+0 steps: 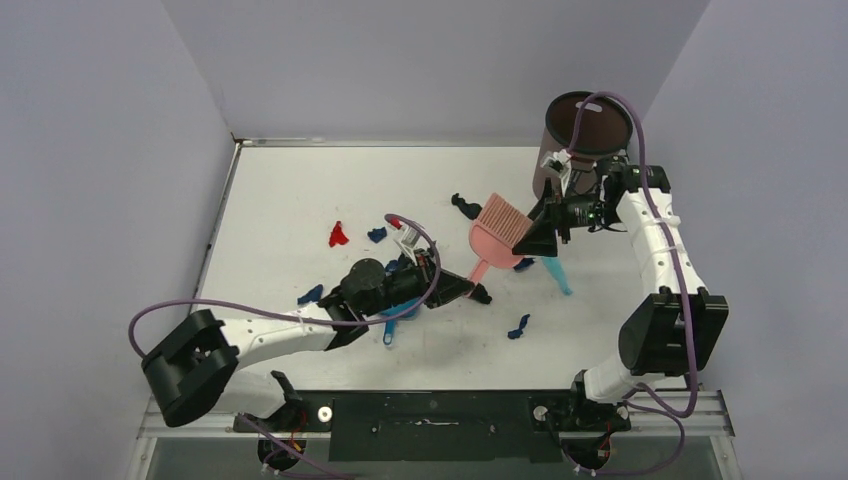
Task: Sweep away the paper scraps from the table
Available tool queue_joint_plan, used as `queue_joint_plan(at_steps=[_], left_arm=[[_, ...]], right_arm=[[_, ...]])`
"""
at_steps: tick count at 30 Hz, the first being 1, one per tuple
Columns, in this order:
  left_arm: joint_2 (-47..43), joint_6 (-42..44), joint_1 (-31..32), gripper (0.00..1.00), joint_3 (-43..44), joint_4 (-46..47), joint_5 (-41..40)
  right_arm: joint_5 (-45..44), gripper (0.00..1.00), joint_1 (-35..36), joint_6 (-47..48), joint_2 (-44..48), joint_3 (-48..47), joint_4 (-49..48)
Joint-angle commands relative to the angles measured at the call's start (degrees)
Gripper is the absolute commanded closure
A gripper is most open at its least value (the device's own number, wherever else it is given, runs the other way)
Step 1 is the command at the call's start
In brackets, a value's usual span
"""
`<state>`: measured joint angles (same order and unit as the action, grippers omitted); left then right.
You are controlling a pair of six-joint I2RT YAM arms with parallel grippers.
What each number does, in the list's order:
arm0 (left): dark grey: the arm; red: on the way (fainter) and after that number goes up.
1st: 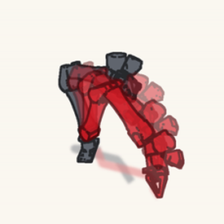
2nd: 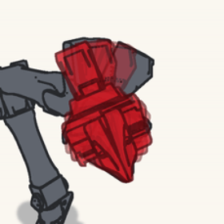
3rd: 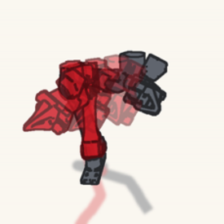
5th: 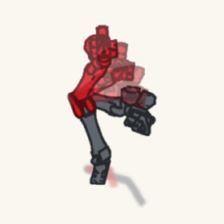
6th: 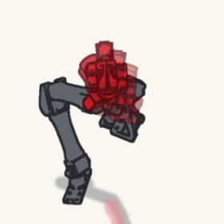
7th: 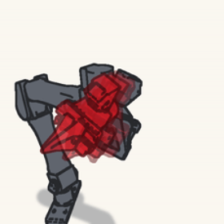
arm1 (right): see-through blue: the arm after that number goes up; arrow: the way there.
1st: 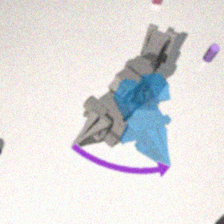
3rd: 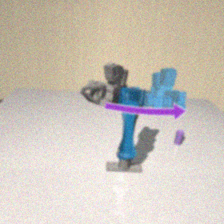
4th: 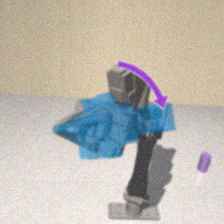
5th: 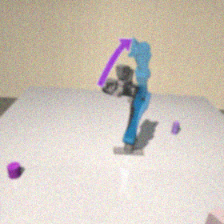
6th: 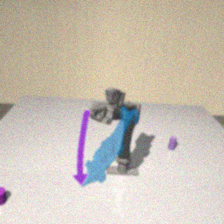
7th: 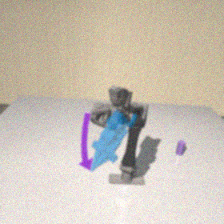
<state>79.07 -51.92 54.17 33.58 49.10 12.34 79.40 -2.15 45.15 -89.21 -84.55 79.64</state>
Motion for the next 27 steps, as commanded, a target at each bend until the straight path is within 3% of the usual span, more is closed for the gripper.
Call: queue_joint_plan(at_steps=[1,5,9,16,21,24,25,27], left_arm=[[-7.85,12.61,-0.09,1.0,5.23,-27.11,2.95],[-13.45,20.24,0.54,1.0,6.38,-40.09,4.1],[-17.21,27.25,1.13,1.0,7.91,-51.57,4.99],[-18.42,37.64,3.45,1.0,12.27,-62.41,6.3],[-19.09,41.96,4.82,1.0,13.68,-61.86,4.25],[-20.19,42.36,5.14,1.0,13.79,-59.4,3.16],[-20.68,42.34,5.29,1.0,13.65,-58.6,2.64],[-21.73,42.25,5.3,1.0,13.09,-57.03,1.15]], right_arm=[[-9.12,0.05,1.48,11.99,6.65,-4.36,0.65],[-23.01,0.01,13.61,22.11,14.71,-0.82,-1.04],[-28.08,0.05,21.56,19.61,21.35,4.85,-7.99],[-30.45,0.1,28.21,19.65,17.68,1.6,-7.0],[-28.77,0.16,31.74,17.82,13.26,0.48,-7.07],[-27.89,0.26,34.01,17.31,9.81,-0.11,-5.62],[-27.63,0.33,34.5,17.48,8.65,-0.34,-4.69],[-27.45,0.69,35.83,18.17,6.58,-1.25,-1.91]])
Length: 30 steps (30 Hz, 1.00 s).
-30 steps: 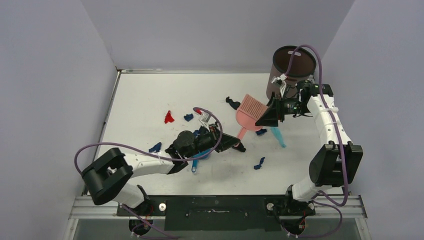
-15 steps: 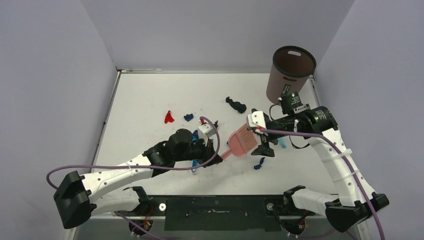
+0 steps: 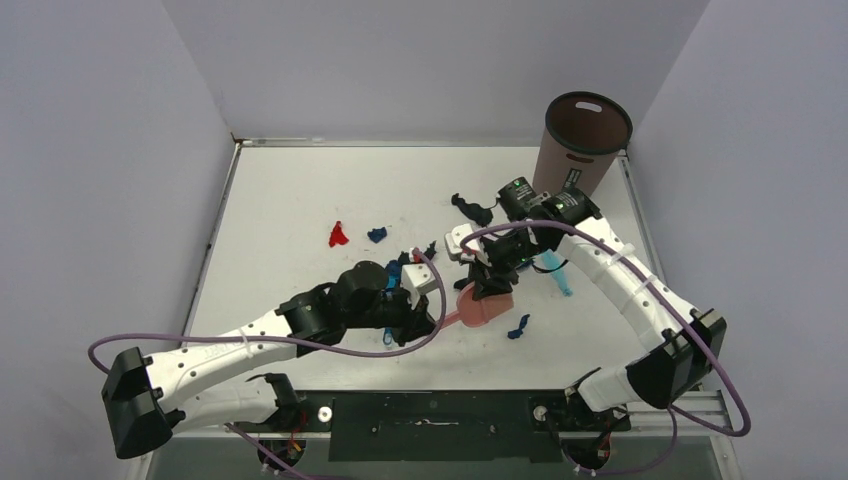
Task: Sweep away the paper scraps from the table
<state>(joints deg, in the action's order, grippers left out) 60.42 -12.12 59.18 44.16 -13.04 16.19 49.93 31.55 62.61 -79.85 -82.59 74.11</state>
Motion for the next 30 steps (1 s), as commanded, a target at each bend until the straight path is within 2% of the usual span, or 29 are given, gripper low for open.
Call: queue_joint_plan(at_steps=[1,3,7,8,10,11,12,14,22,30], left_arm=[[-3.71,2.57,0.27,1.0,2.22,5.61,-3.49],[-4.98,2.71,0.27,1.0,1.51,6.7,-5.0],[-8.03,0.73,0.14,1.0,-1.45,11.47,-10.01],[-8.64,-0.46,0.09,0.92,-2.32,13.07,-12.24],[-9.97,-2.72,0.03,0.59,-4.51,16.95,-13.79],[-10.56,-4.14,-0.02,0.46,-6.09,18.66,-14.52],[-11.0,-5.78,-0.07,0.39,-7.29,20.52,-15.08],[-11.71,-8.68,-0.55,0.33,-9.04,23.59,-15.19],[-13.03,-19.75,-6.0,0.36,-16.21,35.07,-8.18],[-10.69,-21.93,-8.6,0.63,-16.94,38.83,0.72]], right_arm=[[2.05,0.8,2.53,1.58,-3.87,-3.82,5.65],[1.76,0.92,2.63,-0.23,-4.87,-3.6,6.22],[2.92,0.95,1.3,-0.2,-3.22,-1.11,5.82],[4.16,0.95,0.22,-0.33,-3.06,-1.03,6.03],[7.59,0.95,-2.25,-0.64,-2.66,-0.7,6.06],[9.87,0.95,-3.81,-0.65,-2.53,-0.42,6.11],[11.46,0.95,-4.38,-0.81,-2.5,-0.06,6.06],[13.85,0.95,-5.83,-1.58,-2.74,0.49,6.05],[25.21,0.95,-8.37,-2.9,-3.43,3.51,5.92],[27.18,0.95,-8.35,-4.24,-5.51,4.01,6.05]])
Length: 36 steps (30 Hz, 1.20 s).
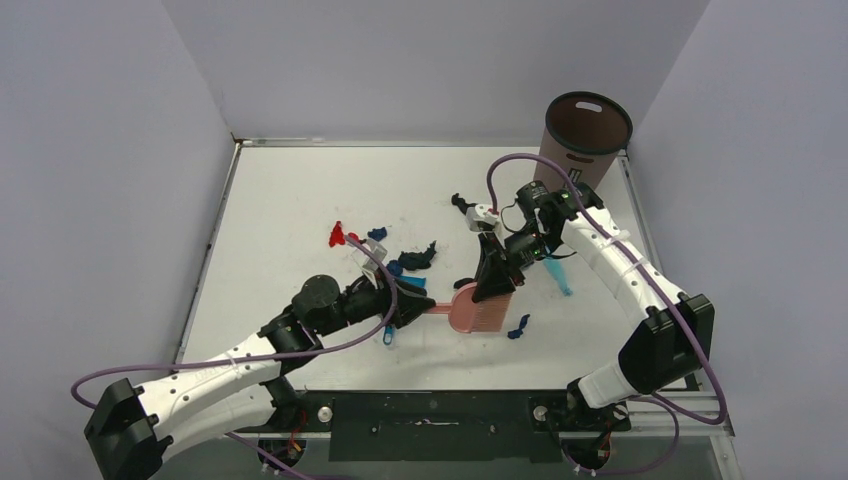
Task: Sweep away the paper scraps from the table
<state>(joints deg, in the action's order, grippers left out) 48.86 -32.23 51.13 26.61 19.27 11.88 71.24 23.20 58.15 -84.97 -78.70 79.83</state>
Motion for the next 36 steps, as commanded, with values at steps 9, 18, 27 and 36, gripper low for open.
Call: queue_joint_plan(at_steps=[9,18,27,36], left_arm=[[4.08,-1.27,-0.6,0.74,2.19,6.84,9.44],[3.07,-0.44,-0.6,0.8,1.48,5.88,9.33],[1.82,0.09,-0.64,1.0,2.02,4.13,8.93],[-9.52,4.75,-0.76,1.0,14.28,-33.11,-19.03]], right_arm=[[5.68,0.95,-0.05,-1.01,-0.9,0.18,0.24],[5.24,0.95,-0.05,-0.85,-0.99,0.7,0.16],[4.28,0.61,-0.68,-2.62,-1.8,-0.13,-0.75],[-23.73,0.12,0.81,-42.25,9.65,8.19,-41.32]])
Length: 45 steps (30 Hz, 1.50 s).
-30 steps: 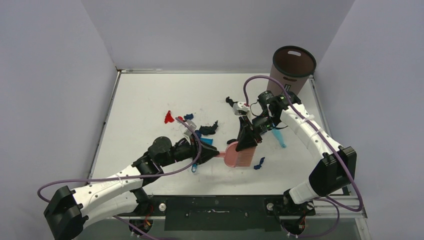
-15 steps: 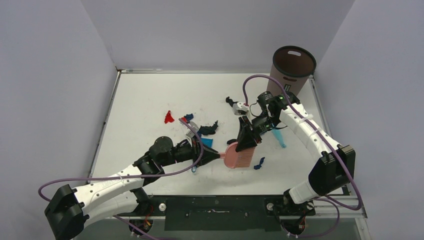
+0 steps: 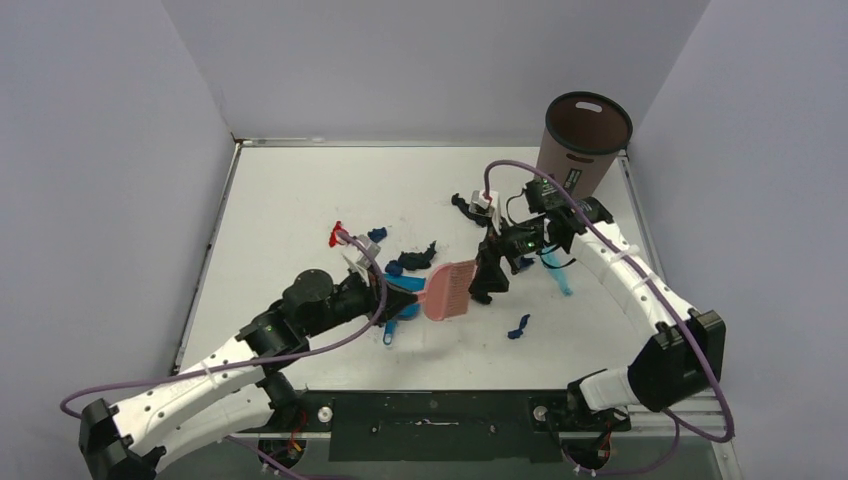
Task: Sweep away the paper scraps from the table
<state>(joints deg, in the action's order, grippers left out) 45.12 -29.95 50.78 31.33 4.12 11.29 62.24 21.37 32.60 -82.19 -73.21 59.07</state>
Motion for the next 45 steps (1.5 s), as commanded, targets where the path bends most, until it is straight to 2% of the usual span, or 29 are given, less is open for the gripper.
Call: queue_joint_plan(at_steps=[1,4,7,12,15,17,20,22,26,28,30,32,39,45], left_arm=[[-6.66,1.26,-0.4,1.0,11.85,-23.53,-24.22],[-8.54,-3.23,-0.57,1.0,17.99,-37.5,-40.06],[-10.54,-7.33,-0.62,1.0,21.8,-47.05,-51.62],[-14.89,-11.27,-0.69,1.0,23.86,-53.86,-60.54],[-15.93,-12.88,-0.74,1.0,24.26,-56.38,-65.16],[-15.61,-14.76,-0.79,1.0,25.18,-59.24,-68.97],[-14.75,-18.86,-0.78,1.0,26.84,-63.84,-73.42],[-14.99,-19.38,-0.77,1.0,26.85,-64.7,-74.14],[-16.5,-20.03,-0.79,1.0,26.06,-64.8,-74.33],[-17.17,-19.98,-0.79,1.0,25.74,-64.59,-74.37],[-17.5,-19.68,-0.79,1.0,25.54,-64.38,-74.32],[-17.69,-19.32,-0.86,1.0,25.01,-63.76,-74.51],[-17.22,-15.26,-0.78,1.0,22.39,-58.23,-74.2],[-13.36,-9.73,-0.86,1.0,20.96,-52.79,-72.17]], right_arm=[[-16.88,0.1,4.18,-16.54,6.59,2.95,-21.42],[-23.97,0.08,10.2,-18.55,3.59,3.45,-25.26],[-25.75,0.12,14.73,-22.67,0.75,6.18,-32.48],[-26.19,0.23,23.83,-24.29,-8.0,3.61,-35.84],[-27.59,0.24,28.6,-24.34,-12.98,1.52,-36.47],[-29.86,0.23,31.39,-24.21,-15.51,-0.05,-36.7],[-35.26,0.15,35.79,-24.15,-18.25,-1.49,-39.13],[-40.07,0.06,37.43,-25.49,-20.03,-1.85,-41.8],[-48.42,0.0,39.12,-28.91,-26.41,-6.09,-41.37],[-51.93,0.0,39.57,-29.07,-28.99,-7.37,-40.84],[-56.81,0.05,40.37,-27.95,-30.73,-7.96,-40.25],[-60.08,0.06,40.98,-25.87,-31.03,-7.44,-40.0],[-68.19,0.09,41.19,-20.34,-22.63,-0.4,-40.35],[-68.54,0.1,38.63,-16.95,-15.56,6.77,-38.06]])
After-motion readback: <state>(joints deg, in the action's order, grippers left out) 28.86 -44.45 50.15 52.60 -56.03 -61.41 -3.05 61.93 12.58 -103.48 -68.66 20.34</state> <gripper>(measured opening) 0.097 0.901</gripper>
